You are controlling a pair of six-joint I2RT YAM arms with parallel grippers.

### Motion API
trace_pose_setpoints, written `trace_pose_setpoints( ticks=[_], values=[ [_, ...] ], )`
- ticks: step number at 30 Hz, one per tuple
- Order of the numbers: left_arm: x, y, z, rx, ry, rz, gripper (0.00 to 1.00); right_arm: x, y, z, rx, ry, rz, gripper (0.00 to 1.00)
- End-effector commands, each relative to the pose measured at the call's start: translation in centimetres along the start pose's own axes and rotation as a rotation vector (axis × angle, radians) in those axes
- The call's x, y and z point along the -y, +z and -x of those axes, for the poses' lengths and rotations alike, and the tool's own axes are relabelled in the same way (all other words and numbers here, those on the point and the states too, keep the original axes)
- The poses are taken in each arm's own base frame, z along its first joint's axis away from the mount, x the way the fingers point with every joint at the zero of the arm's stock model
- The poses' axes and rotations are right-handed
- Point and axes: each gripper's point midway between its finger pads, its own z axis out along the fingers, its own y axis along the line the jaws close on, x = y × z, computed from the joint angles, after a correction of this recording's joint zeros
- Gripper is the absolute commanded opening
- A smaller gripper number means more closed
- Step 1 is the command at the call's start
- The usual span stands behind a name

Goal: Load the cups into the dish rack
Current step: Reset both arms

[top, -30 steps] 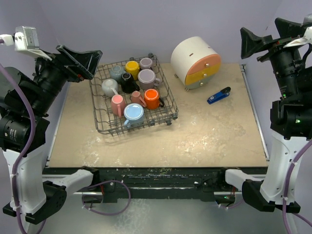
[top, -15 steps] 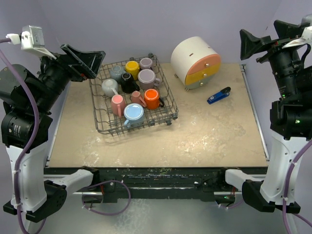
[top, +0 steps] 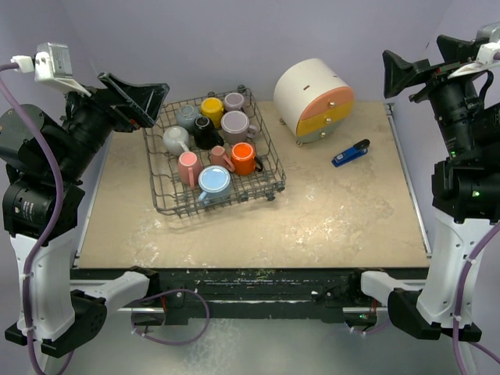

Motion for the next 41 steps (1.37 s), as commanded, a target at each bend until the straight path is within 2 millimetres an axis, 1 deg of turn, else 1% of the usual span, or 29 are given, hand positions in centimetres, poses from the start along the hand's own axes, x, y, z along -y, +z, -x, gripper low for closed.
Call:
trace_pose_setpoints(
  ticks=[1,6,11,18,37,41],
  values=[
    [0.4,-0.3,0.9,0.032,0.001,-0.017,0.99,0.0,-0.1,0.7,0.021,-0.027,0.001,1.0],
    [0.3,-0.1,0.7,0.027,0.001,-0.012,0.99,0.1,0.0,0.2,0.012,-0.029,0.002,1.0],
    [0.2,-0.1,0.6,0.026,0.002,-0.009,0.99,0.1,0.1,0.3,0.015,-0.035,0.003,1.0],
    [0.2,0.0,0.5,0.023,0.002,-0.009,0.99,0.3,0.2,-0.5,-0.003,-0.03,-0.002,1.0],
    [0.1,0.1,0.4,0.021,0.002,-0.01,0.99,0.2,0.2,-0.4,-0.003,-0.021,0.0,1.0],
    [0.0,0.2,0.3,0.02,0.003,-0.008,0.99,0.1,0.2,-0.7,-0.008,-0.02,0.002,1.0]
  ],
)
